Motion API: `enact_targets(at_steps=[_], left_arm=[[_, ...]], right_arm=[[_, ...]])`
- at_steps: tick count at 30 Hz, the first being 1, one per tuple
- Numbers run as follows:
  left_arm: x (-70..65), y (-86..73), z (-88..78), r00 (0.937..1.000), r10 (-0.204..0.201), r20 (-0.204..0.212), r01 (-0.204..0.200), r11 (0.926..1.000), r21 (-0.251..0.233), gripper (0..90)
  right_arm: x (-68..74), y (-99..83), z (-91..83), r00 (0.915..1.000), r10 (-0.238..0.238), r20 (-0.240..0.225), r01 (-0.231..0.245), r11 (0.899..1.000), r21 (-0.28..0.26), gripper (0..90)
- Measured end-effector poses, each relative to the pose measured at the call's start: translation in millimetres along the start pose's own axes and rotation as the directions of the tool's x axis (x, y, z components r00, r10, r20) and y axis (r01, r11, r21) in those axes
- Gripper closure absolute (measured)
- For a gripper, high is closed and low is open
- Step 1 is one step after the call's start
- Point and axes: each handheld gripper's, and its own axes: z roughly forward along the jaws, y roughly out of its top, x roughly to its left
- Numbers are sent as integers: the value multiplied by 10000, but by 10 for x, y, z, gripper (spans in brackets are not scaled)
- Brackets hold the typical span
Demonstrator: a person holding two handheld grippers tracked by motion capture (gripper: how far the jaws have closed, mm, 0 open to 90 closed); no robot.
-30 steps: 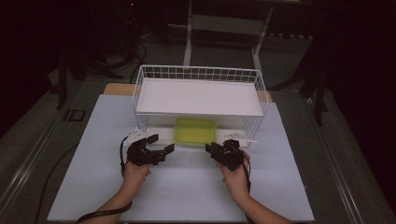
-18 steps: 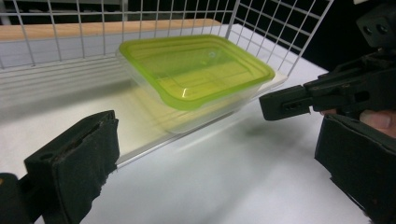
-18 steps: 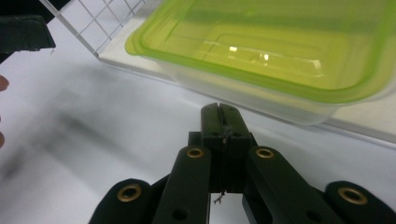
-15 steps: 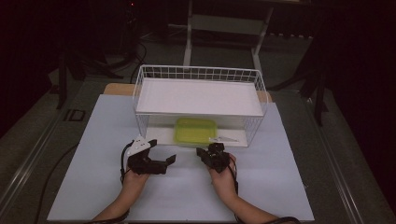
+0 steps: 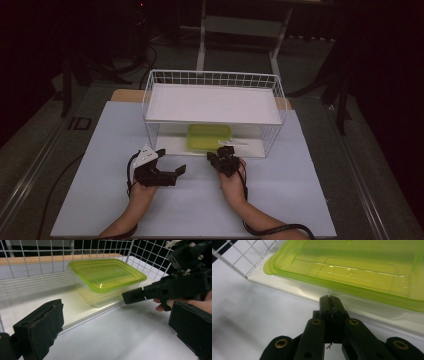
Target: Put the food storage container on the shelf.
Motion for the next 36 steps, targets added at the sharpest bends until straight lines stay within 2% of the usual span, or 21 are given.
enact_targets(at_steps=[12,23,28,36], left_arm=[[18,-10,-36,10000,-63,21,63,9998,-178,6],[25,-27,-48,10000,-77,22,78,9999,-143,7],[25,-40,-38,10000,-96,20,96,9999,-84,6],[16,-32,-40,10000,6,90,-5,10000,-88,7]], right_arm=[[-104,196,148,9987,434,249,-428,9988,-258,899],[-155,265,240,9976,558,411,-544,9979,-355,898],[-143,304,272,9953,843,487,-831,9962,-258,898],[-122,285,270,9980,469,429,-455,9984,-336,868]])
